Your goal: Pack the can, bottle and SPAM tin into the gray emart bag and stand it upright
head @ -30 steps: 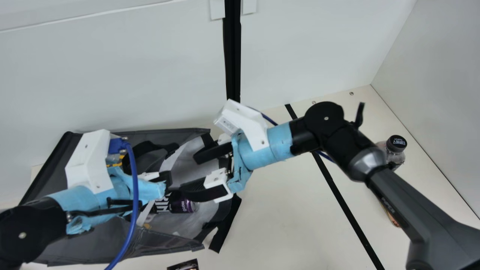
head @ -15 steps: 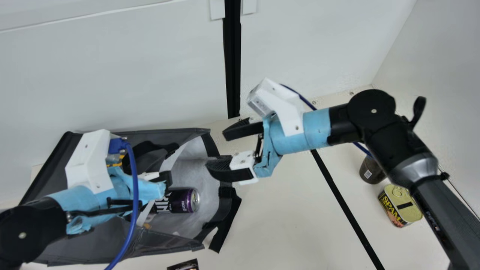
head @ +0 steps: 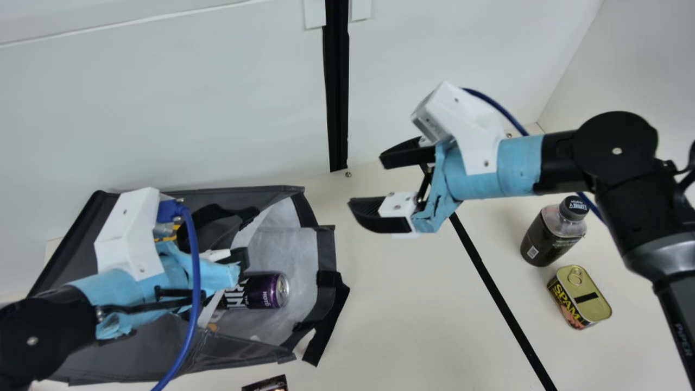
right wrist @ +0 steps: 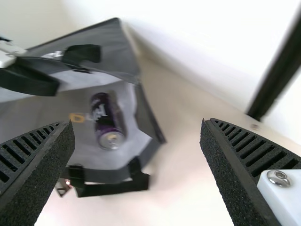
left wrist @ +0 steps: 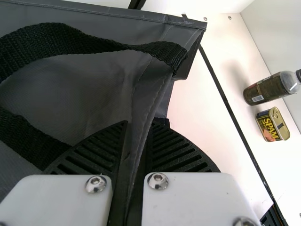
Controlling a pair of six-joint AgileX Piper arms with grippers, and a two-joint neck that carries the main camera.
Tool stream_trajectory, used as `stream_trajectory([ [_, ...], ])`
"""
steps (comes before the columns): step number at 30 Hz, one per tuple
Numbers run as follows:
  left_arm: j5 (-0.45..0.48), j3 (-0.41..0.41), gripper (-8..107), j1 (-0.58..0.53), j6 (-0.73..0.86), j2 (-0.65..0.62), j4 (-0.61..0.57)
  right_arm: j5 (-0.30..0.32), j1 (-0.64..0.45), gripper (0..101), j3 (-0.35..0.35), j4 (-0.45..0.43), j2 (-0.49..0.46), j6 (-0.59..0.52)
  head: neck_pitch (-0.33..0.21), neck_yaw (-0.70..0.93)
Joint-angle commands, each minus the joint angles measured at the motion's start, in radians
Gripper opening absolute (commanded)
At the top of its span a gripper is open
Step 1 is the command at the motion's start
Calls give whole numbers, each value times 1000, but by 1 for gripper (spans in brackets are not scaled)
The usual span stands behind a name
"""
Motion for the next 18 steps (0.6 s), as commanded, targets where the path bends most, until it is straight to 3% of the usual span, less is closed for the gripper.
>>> stream_trajectory([
  [1, 0, 0, -8, 0, 0, 0, 0, -3, -24, 95, -15, -30, -5, 11, -21, -1],
  [10, 0, 0, -8, 0, 0, 0, 0, -5, -121, 95, -73, -166, -43, 66, -21, -1],
  [18, 0, 0, -8, 0, 0, 0, 0, -40, -174, 95, -78, -278, -85, 123, -21, -1],
])
